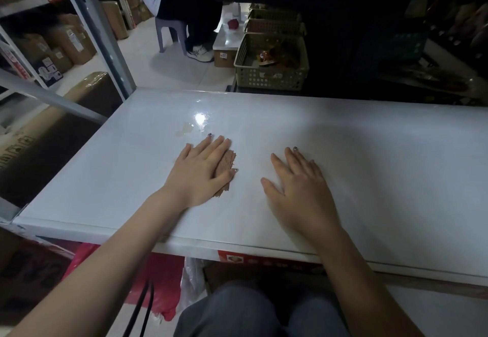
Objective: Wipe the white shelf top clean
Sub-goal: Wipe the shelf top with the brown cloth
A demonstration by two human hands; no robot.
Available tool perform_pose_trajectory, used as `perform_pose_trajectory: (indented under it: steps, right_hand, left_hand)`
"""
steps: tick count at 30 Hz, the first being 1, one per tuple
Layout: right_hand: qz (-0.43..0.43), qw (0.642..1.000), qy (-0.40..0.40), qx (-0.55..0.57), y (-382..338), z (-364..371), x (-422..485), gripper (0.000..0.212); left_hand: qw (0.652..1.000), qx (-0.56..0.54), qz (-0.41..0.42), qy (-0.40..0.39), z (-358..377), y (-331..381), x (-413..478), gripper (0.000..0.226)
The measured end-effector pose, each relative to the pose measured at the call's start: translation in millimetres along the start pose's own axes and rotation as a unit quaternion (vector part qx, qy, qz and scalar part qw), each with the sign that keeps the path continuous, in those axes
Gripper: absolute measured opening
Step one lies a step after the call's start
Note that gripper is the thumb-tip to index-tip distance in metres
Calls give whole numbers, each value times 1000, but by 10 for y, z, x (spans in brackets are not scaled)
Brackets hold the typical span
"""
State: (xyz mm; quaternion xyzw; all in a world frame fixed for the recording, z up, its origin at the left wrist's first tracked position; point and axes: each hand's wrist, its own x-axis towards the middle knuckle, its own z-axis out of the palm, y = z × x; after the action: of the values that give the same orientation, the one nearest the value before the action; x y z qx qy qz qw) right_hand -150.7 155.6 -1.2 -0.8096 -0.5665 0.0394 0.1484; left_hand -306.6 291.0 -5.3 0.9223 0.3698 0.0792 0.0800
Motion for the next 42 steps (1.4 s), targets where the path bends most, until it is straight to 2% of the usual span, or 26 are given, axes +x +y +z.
perform_pose_trajectory:
  steps: [9, 14, 18, 21, 42]
  right_hand:
    - [-1, 1000, 5, 2, 16, 26, 10, 60]
    - [-5, 1000, 10, -1, 17, 37, 25, 59]
    - [-5, 1000, 9, 3, 24, 34, 24, 58]
    - [-3, 1000, 10, 4, 24, 43, 30, 62]
    - [0, 1000, 17, -6, 14, 36, 41, 78]
  left_hand:
    - [1000, -13, -17, -6, -30, 4, 249, 94]
    - [999, -3, -26, -24, -58, -12, 435, 73]
    - [999, 1, -27, -23, -68, -34, 579, 74]
    - [1000, 1, -27, -14, -60, -59, 690, 62]
    - [998, 6, -53, -23, -107, -194, 1398, 61]
